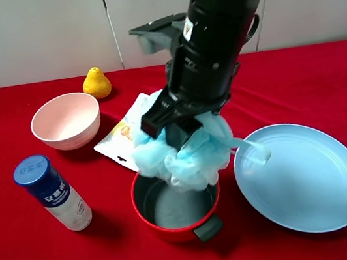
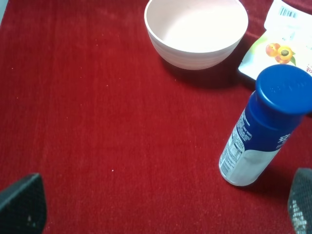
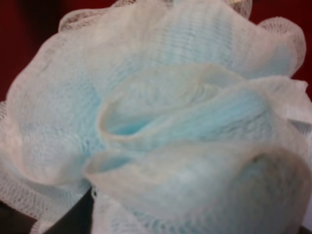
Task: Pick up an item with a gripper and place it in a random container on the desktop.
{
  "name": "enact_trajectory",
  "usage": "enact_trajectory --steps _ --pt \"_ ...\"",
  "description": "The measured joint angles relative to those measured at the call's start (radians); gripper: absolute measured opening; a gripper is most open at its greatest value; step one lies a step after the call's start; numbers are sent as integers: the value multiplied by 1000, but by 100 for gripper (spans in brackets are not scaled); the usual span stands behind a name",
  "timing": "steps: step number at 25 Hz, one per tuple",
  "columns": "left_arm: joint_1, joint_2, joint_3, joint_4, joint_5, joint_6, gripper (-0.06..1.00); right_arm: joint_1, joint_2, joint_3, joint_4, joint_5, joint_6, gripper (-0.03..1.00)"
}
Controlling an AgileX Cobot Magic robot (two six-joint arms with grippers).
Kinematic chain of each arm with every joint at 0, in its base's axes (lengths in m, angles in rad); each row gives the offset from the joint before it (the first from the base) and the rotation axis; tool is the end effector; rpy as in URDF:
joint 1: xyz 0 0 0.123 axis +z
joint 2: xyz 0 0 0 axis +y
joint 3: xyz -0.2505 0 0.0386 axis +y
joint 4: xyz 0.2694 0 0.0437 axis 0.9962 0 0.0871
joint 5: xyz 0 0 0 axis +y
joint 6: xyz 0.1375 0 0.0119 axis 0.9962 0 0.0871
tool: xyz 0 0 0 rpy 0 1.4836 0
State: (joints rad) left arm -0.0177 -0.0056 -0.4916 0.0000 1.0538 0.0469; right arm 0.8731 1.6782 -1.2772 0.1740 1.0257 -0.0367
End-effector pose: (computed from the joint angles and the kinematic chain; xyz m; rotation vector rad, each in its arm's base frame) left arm 0.0882 -0.0016 0.2646 0.0659 2.0392 0.0183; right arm 0.2172 0.2908 0.1703 -1.2083 2.7177 0.3571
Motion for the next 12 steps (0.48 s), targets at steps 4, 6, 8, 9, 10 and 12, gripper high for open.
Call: enact_trajectory --steps 4,6,8,9,10,12 --pt "0 0 0 0 0 0 100 52 0 3 -19 -13 37 33" --pt "0 0 0 0 0 0 100 72 0 12 -22 -28 46 33" --pt "0 0 0 0 0 0 100 82 0 28 -24 -52 53 33" --pt "0 0 0 0 0 0 100 84 0 36 -26 -61 56 33" --pt "0 0 0 0 0 0 100 85 0 44 -27 -74 57 33" --pt "0 0 0 0 0 0 100 85 0 63 -33 -94 59 33"
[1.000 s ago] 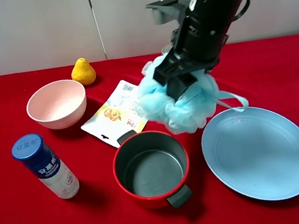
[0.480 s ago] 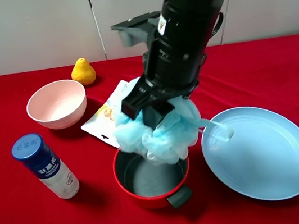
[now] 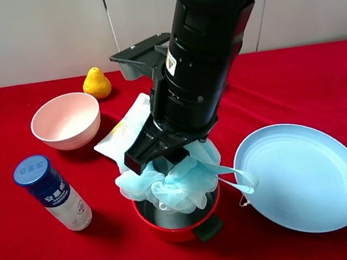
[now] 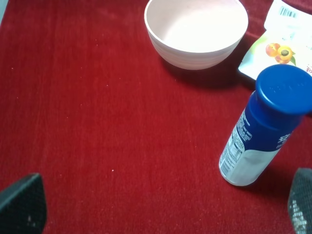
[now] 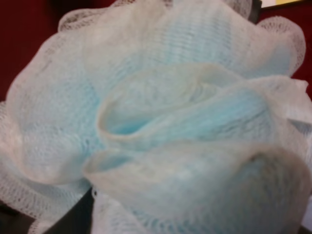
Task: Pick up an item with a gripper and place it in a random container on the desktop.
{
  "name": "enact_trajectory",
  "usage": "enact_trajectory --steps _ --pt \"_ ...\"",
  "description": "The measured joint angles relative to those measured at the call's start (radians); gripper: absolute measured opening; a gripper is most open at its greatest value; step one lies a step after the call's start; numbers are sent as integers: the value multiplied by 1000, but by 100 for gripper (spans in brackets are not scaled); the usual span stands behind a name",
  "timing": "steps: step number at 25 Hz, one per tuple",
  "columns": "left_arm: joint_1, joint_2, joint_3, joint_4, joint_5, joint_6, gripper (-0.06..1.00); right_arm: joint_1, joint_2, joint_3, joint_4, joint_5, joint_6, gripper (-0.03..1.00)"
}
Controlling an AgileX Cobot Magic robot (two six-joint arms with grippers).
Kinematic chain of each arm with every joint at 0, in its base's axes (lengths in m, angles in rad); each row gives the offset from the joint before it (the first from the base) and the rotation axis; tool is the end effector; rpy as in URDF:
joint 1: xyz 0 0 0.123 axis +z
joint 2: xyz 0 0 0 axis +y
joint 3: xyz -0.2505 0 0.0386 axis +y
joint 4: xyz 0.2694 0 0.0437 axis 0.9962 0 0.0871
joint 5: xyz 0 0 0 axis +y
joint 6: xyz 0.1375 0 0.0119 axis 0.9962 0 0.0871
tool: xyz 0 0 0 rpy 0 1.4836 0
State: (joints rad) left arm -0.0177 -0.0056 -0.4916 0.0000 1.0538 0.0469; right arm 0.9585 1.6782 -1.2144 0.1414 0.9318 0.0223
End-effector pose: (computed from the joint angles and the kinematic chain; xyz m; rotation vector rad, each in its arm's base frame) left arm 0.0882 -0.0016 0.2646 0.0659 2.0392 0.0183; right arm 0.1952 0.3051 0.1542 -1.2385 2.6765 0.3455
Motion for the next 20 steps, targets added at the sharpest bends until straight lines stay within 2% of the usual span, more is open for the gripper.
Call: enact_trajectory --steps 7,20 --pt "0 0 0 0 0 0 100 0 0 60 -37 -50 1 33" --pt "0 0 0 0 0 0 100 0 16 70 -39 -59 1 32"
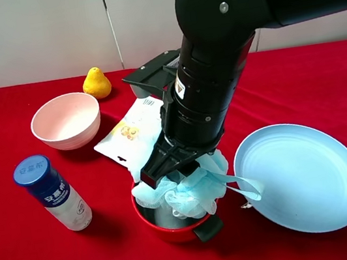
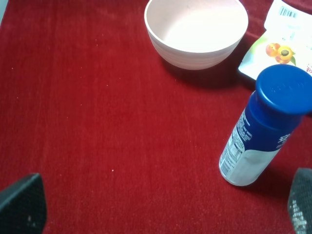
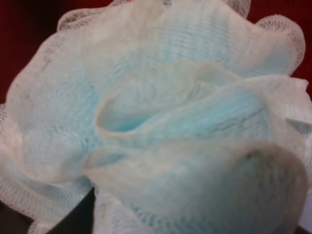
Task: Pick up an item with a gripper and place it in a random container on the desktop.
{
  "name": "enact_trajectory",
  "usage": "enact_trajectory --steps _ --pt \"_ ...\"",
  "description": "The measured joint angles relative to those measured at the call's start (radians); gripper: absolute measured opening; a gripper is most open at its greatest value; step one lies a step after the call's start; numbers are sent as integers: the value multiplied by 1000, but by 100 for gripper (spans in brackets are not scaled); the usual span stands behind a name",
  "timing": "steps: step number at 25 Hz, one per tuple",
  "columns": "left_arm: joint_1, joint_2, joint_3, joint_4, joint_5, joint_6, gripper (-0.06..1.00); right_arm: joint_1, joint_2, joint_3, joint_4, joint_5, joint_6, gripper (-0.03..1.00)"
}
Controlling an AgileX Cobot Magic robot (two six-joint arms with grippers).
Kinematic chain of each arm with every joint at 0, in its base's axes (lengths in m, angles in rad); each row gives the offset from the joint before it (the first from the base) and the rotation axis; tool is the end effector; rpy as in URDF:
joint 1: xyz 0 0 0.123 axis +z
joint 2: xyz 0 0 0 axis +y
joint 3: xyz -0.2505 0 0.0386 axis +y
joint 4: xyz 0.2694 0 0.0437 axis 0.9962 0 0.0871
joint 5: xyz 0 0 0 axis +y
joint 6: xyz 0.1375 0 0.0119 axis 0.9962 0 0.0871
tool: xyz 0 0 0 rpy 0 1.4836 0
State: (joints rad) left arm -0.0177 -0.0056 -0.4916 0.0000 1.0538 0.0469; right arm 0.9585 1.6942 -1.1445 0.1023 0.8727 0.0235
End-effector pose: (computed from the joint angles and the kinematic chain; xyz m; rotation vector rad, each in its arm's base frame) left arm 0.0882 -0.0016 0.2646 0.0659 2.0392 0.0183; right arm 0.1946 0.2959 0.1296 -1.2595 2.6806 0.2778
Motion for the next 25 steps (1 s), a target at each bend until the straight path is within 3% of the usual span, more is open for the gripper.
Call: enact_trajectory --steps 2,6,8,25 --pt "0 0 0 0 0 0 100 0 0 0 0 0 0 33" --pt "0 0 0 0 0 0 100 0 0 0 0 -1 0 60" --pt "0 0 0 0 0 0 100 0 0 0 -2 -1 0 66" --pt "0 0 0 0 0 0 100 0 0 -50 -26 23 0 69"
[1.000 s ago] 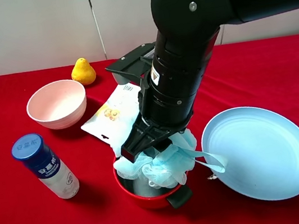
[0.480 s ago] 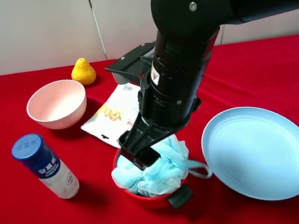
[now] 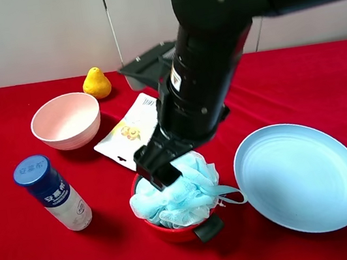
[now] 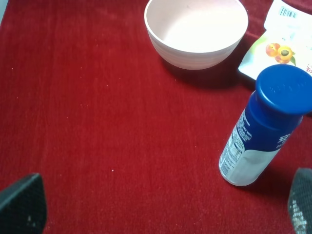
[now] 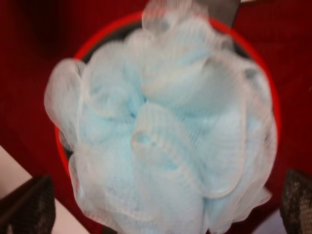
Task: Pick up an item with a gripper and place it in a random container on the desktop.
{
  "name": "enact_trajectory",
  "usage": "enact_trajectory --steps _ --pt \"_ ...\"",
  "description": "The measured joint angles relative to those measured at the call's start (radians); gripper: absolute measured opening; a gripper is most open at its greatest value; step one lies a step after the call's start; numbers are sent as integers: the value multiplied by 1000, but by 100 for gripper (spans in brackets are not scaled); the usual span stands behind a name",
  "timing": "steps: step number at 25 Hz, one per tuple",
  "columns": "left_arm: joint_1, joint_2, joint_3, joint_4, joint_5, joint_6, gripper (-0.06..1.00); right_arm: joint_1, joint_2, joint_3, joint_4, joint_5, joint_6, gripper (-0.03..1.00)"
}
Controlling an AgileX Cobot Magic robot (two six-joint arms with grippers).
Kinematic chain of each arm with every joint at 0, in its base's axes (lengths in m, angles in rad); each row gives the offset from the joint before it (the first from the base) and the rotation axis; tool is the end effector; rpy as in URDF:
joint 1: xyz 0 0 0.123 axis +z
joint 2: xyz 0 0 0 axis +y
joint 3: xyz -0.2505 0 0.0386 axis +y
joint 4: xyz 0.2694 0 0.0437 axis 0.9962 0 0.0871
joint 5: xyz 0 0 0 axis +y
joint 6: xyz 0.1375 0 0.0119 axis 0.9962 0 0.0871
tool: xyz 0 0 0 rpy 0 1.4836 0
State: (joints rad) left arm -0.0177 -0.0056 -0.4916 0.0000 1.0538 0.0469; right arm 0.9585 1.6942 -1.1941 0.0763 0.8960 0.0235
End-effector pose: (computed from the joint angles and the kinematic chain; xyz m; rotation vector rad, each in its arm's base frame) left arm 0.0882 -0.0016 0.2646 0.0659 2.0392 0.0183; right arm 0.2015 0.3012 0.1430 -1.2680 2.6412 0.2670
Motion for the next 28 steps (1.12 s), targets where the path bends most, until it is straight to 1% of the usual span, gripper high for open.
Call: enact_trajectory --steps 7,10,15,19,25,28 --pt "0 0 0 0 0 0 100 0 -71 -70 -69 53 0 69" --pt "0 0 0 0 0 0 100 0 -128 -73 -106 77 0 69" --pt "0 0 0 0 0 0 100 -3 -220 -73 -167 145 0 69" --pt "0 0 0 0 0 0 100 -46 -288 -73 -182 209 0 69" --pt "0 0 0 0 0 0 100 -144 -380 -73 -185 295 -8 69" --pt "0 0 0 0 0 0 100 -192 -424 -73 -186 317 -33 69"
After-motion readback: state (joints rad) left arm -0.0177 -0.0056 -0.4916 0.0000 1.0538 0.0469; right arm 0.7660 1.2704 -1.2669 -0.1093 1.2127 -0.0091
